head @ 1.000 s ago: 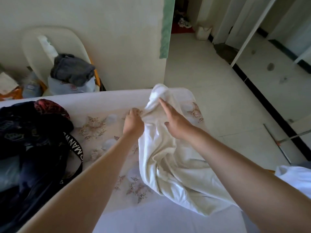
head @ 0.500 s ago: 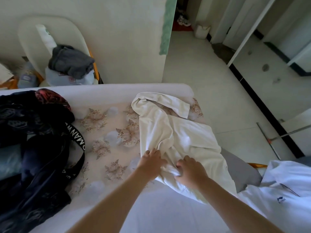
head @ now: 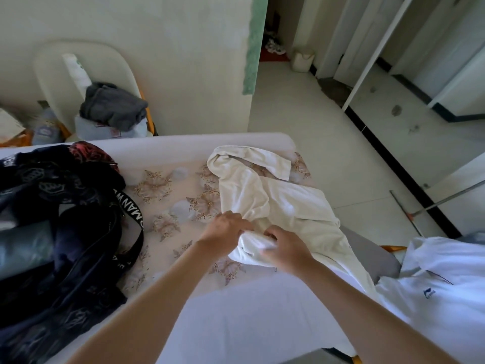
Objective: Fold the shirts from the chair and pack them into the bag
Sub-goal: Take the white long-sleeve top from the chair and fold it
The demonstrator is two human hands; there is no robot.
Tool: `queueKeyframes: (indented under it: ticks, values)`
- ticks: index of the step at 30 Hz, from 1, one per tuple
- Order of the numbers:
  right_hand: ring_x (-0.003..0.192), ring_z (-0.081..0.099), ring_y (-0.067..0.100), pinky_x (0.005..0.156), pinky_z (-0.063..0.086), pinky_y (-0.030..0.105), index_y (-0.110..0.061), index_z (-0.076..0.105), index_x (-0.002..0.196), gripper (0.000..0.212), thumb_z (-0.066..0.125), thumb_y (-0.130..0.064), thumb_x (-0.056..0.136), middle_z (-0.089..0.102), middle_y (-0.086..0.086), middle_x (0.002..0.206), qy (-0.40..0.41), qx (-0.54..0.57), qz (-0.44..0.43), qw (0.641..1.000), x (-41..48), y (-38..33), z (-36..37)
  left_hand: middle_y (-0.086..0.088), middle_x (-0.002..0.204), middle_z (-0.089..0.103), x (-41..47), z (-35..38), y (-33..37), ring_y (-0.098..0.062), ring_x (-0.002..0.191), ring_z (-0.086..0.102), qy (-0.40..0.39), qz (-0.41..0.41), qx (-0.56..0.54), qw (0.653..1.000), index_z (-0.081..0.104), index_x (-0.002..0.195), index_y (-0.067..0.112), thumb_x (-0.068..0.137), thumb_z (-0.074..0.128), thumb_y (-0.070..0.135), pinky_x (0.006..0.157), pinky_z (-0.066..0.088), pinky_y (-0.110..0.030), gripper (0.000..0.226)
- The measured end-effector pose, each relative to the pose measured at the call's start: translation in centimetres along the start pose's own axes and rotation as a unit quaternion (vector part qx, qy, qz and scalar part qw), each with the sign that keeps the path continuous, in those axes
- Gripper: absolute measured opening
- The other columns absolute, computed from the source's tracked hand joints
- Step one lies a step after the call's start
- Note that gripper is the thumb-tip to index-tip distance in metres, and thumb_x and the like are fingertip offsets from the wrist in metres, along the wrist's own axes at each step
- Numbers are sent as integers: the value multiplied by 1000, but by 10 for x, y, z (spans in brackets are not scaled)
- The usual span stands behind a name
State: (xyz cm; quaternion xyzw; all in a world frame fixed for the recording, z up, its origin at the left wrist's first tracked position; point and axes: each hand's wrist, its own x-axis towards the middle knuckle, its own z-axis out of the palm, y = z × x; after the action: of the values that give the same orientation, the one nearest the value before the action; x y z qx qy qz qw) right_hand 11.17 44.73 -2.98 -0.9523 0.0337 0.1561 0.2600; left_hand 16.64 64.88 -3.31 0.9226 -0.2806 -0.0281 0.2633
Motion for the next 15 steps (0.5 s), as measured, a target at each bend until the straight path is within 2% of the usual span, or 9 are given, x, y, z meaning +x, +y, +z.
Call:
queueKeyframes:
  ticks: [2, 3, 5, 8, 10, 11, 13, 15]
  values:
    - [99, 64, 20, 79, 45, 30, -31, 59, 114, 30, 58, -25, 85, 66, -9, 103, -16, -166, 38, 985, -8, 20, -2, 1, 90, 68, -7, -9, -6, -20, 85, 60, 0, -4, 25, 1000, 76, 104, 26, 93, 58, 2, 82, 50, -34, 32]
    - [103, 63, 22, 82, 44, 31, -29, 60, 115, 27, 55, -23, 89, 66, -7, 107, -11, -201, 71, 977, -11, 29, -4, 1, 91, 68, -10, -14, -6, -20, 87, 59, 2, 1, 39, 999, 76, 103, 25, 94, 57, 1, 81, 47, -31, 32]
    - [101, 64, 25, 74, 41, 31, -24, 61, 105, 18, 49, -22, 93, 68, -2, 102, 24, -193, 110, 975, -14, 34, -10, 2, 87, 67, -14, -24, -7, -20, 84, 58, 27, 2, 54, 998, 76, 99, 23, 91, 57, -3, 80, 49, -33, 33]
    - [93, 64, 30, 65, 36, 31, -18, 58, 94, 10, 48, -21, 94, 68, 4, 93, 86, -163, 66, 981, -11, 3, -18, 6, 77, 61, -19, -44, -22, -15, 74, 49, 115, -21, 104, 988, 75, 85, 19, 84, 62, -10, 78, 53, -39, 32]
    - [91, 63, 29, 65, 38, 32, -17, 61, 96, 12, 50, -20, 94, 69, 6, 93, 92, -79, 24, 992, -12, -35, -18, 8, 82, 60, -25, -64, -31, -13, 79, 47, 112, -71, 148, 980, 74, 87, 23, 85, 58, -9, 84, 50, -38, 36]
    - [87, 62, 27, 66, 41, 32, -18, 64, 96, 13, 51, -20, 93, 69, 6, 92, 46, -8, 7, 999, -13, -51, -13, 8, 89, 60, -30, -71, -36, -14, 86, 50, 59, -112, 171, 977, 73, 92, 27, 87, 55, -5, 91, 47, -36, 37]
    - [72, 59, 20, 63, 45, 36, -21, 63, 87, 11, 53, -19, 91, 62, 2, 79, -138, 134, -14, 981, -19, -81, 0, 8, 107, 62, -41, -76, -48, -17, 104, 54, -105, -200, 223, 948, 70, 102, 31, 93, 51, 6, 100, 42, -34, 33]
    - [68, 60, 12, 65, 49, 32, -25, 61, 80, 9, 57, -26, 89, 59, -6, 75, -311, 134, -23, 941, -20, -98, 12, 4, 119, 63, -59, -69, -60, -20, 112, 56, -246, -259, 232, 905, 69, 112, 29, 94, 51, 13, 95, 46, -33, 30]
